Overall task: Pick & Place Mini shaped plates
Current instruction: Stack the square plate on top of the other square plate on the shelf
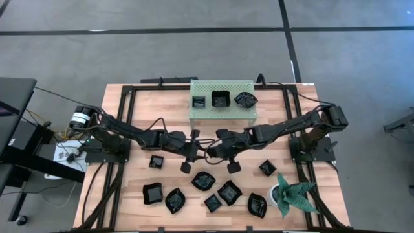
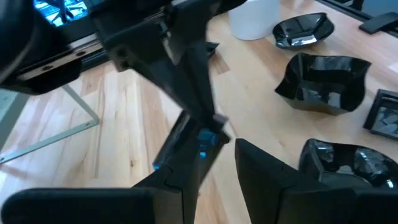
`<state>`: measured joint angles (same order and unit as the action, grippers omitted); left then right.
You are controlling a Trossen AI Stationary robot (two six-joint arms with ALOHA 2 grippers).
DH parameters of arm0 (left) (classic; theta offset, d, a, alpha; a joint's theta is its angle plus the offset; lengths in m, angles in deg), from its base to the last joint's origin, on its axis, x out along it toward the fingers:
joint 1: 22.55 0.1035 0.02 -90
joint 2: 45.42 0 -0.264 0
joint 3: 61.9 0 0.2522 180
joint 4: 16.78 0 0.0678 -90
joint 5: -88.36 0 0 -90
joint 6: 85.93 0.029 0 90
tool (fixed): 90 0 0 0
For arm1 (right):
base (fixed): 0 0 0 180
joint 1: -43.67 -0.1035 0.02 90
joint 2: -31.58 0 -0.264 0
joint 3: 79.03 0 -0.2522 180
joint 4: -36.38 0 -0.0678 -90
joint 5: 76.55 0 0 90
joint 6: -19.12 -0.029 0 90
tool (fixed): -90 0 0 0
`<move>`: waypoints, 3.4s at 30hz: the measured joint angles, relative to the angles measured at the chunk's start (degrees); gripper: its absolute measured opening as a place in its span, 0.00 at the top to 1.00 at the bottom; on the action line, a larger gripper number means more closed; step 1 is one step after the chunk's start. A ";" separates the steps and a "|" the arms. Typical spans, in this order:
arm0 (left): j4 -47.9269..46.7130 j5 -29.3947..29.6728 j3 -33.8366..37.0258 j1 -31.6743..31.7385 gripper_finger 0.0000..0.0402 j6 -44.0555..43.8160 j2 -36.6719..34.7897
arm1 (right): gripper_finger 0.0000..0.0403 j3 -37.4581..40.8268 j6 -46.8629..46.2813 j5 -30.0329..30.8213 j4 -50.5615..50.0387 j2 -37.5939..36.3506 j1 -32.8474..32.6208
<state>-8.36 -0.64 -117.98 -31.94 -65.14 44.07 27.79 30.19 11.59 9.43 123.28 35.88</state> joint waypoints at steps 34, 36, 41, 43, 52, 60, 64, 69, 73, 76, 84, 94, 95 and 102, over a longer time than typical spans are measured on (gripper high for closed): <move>-1.30 0.23 0.02 -0.93 0.98 -0.78 0.96 | 0.81 -0.02 1.03 2.36 3.53 0.00 1.49; -2.26 0.17 0.02 -1.90 0.98 -2.37 0.96 | 0.79 -0.02 1.03 2.33 3.36 0.00 1.49; -6.86 2.67 0.02 -4.78 0.98 -6.68 0.96 | 0.76 -0.02 0.90 2.53 2.28 0.00 1.51; -8.27 7.38 0.02 -6.52 0.98 -6.28 0.65 | 0.76 -0.02 0.87 2.52 1.56 0.00 1.51; -8.77 28.94 0.00 -8.80 0.98 5.47 -11.60 | 0.76 -0.02 0.87 2.47 -0.78 0.00 1.54; -8.66 30.52 -0.11 5.63 0.98 9.90 -20.68 | 0.76 -0.02 0.90 2.33 -0.96 0.00 1.60; -7.57 21.22 -0.07 13.62 0.98 4.92 -19.29 | 0.76 -0.02 0.90 2.33 -0.98 0.00 1.60; -5.56 19.68 -0.07 19.36 0.98 3.61 -15.02 | 0.76 -0.02 0.92 2.33 -1.13 0.00 1.60; -3.16 19.95 -0.07 21.36 0.98 3.58 -11.42 | 0.76 -0.02 1.10 2.31 -1.20 0.00 1.60; -2.21 20.48 -0.04 21.77 0.98 3.59 -9.21 | 0.76 -0.02 1.51 2.33 -1.18 0.00 1.60; -0.93 25.06 -0.04 21.61 0.98 3.74 -7.18 | 0.76 -0.02 1.51 2.32 -1.33 0.00 1.60; -1.11 25.08 -0.04 21.38 0.95 3.77 -7.23 | 0.76 -0.02 1.50 2.31 -1.33 0.00 1.57; -1.11 25.08 -0.04 21.38 0.94 3.77 -7.23 | 0.76 -0.02 1.49 2.31 -1.33 0.00 1.57; -1.11 25.08 -0.04 21.38 0.88 3.77 -7.23 | 0.76 0.00 1.51 2.31 -1.33 0.00 1.55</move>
<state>-9.48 24.44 -118.03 -10.56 -61.38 36.83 27.79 31.70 13.90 8.09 123.28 37.43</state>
